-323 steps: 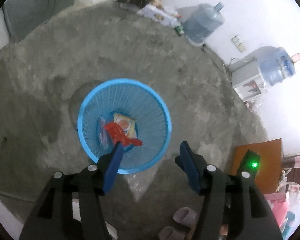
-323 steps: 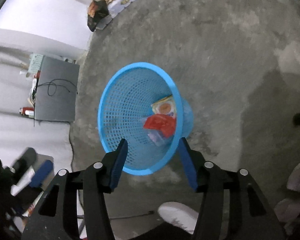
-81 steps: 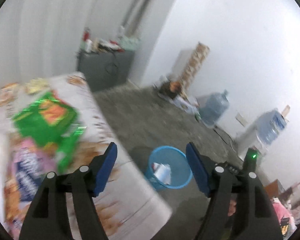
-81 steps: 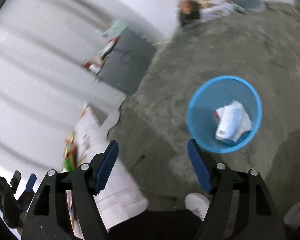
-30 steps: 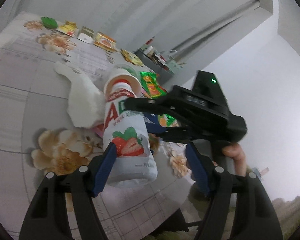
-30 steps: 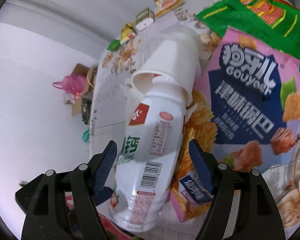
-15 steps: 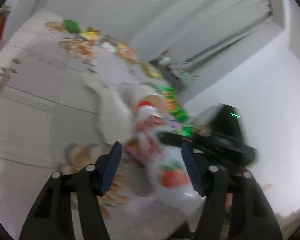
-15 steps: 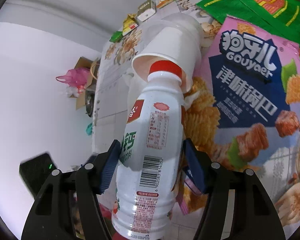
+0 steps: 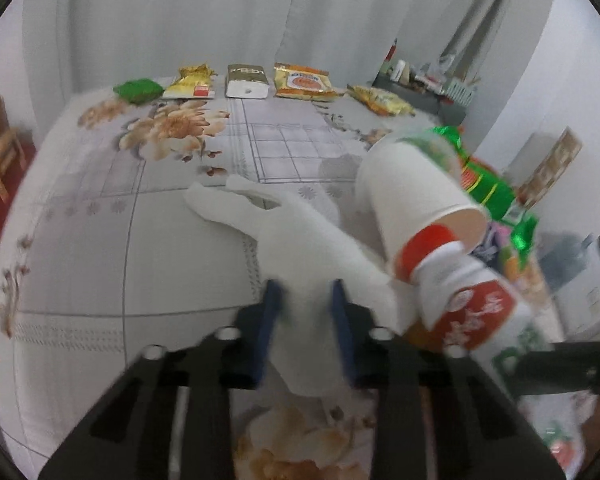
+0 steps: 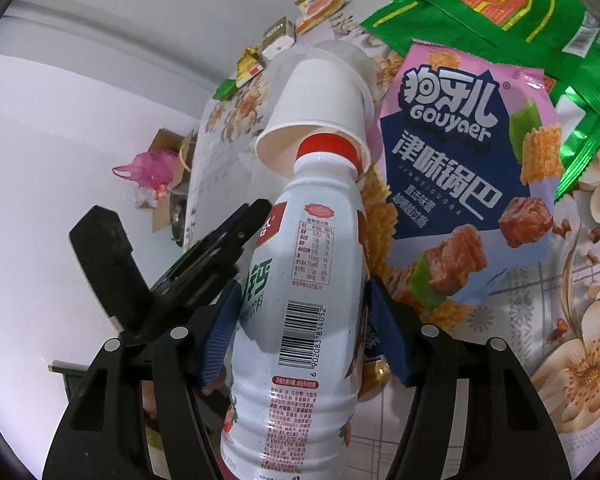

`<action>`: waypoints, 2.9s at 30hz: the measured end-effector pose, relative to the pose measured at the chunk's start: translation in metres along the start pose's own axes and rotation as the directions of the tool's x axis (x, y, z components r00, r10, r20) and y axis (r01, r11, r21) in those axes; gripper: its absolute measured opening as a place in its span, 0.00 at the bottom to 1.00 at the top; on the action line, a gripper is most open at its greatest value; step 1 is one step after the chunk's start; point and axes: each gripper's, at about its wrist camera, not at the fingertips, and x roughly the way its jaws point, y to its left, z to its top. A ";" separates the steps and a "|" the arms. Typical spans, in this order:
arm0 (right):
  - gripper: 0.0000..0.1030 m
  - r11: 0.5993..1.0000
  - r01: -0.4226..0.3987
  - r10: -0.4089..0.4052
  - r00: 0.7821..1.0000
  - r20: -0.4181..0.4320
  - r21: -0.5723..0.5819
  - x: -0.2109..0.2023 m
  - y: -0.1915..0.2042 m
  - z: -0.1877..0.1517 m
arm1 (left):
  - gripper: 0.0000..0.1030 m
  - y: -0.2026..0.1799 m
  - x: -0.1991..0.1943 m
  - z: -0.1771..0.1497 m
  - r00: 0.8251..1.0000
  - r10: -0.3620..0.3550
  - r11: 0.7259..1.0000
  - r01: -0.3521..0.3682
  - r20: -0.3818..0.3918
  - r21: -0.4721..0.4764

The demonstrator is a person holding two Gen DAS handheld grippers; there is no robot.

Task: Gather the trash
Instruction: 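Grasp the crumpled white tissue with the left gripper, then carry the tissue over the wastebasket and open the left gripper while the right drops the bottle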

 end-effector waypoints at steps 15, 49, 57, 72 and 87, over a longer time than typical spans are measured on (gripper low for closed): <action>0.58 1.000 -0.007 0.007 1.000 -0.005 0.004 -0.003 -0.003 -0.005 | 0.16 0.036 -0.056 -0.054 0.999 0.026 0.999 -0.027 -0.036 -0.021; 0.56 0.977 -0.158 0.171 0.982 -0.081 0.142 0.019 -0.010 0.003 | 0.13 0.014 -0.063 -0.053 0.984 0.166 0.977 -0.172 0.057 0.122; 0.56 0.968 -0.218 0.226 0.973 -0.050 0.128 0.002 0.001 -0.005 | 0.12 0.013 -0.113 -0.044 0.980 0.125 0.989 -0.135 0.154 0.058; 0.56 0.933 -0.349 0.346 0.937 0.049 0.092 -0.061 -0.007 -0.038 | 0.12 -0.034 -0.171 -0.035 0.957 0.017 0.994 -0.049 0.289 0.101; 0.56 0.921 -0.382 0.322 0.858 0.400 0.079 -0.188 -0.063 -0.072 | 0.12 -0.168 -0.179 -0.004 0.926 -0.218 0.941 0.116 0.308 0.319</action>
